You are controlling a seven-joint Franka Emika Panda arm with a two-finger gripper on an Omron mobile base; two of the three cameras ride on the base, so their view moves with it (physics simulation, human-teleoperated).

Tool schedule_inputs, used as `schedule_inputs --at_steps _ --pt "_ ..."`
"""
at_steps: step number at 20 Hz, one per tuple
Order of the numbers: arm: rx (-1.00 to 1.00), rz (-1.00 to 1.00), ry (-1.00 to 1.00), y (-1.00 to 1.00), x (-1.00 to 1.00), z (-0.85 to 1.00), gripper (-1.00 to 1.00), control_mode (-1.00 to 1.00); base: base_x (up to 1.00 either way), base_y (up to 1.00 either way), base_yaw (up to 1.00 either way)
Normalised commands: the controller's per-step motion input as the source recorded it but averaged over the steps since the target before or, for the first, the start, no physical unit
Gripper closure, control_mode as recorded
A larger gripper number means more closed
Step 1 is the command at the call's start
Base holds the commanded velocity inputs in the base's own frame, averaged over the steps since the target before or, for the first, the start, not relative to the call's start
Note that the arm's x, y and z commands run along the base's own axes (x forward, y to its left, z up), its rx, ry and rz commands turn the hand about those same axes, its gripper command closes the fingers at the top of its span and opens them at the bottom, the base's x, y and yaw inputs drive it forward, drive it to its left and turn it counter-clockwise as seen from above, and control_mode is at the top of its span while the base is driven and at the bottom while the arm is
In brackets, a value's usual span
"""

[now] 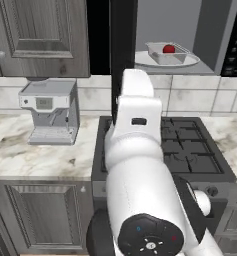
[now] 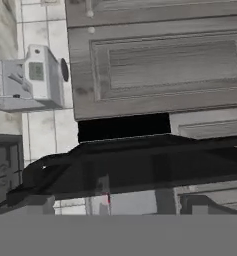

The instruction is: Place the tupperware containing the shrimp and tomato meal in the microwave. Close the microwave door and press the start button to reheat the meal.

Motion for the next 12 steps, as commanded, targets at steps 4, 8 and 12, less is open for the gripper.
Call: schedule_inputs --at_steps 4,8,12 --pt "-0.21 -0.01 0.06 0.61 0.57 -0.06 -1.00 -1.00 0.00 0.00 0.00" --pt "-0.25 -0.11 0.15 0.52 0.93 -0.13 -1.00 -1.00 0.00 0.00 0.00" --pt "-0.27 -0.17 0.10 0.62 0.93 -0.07 -1.00 -1.00 0.00 0.00 0.00"
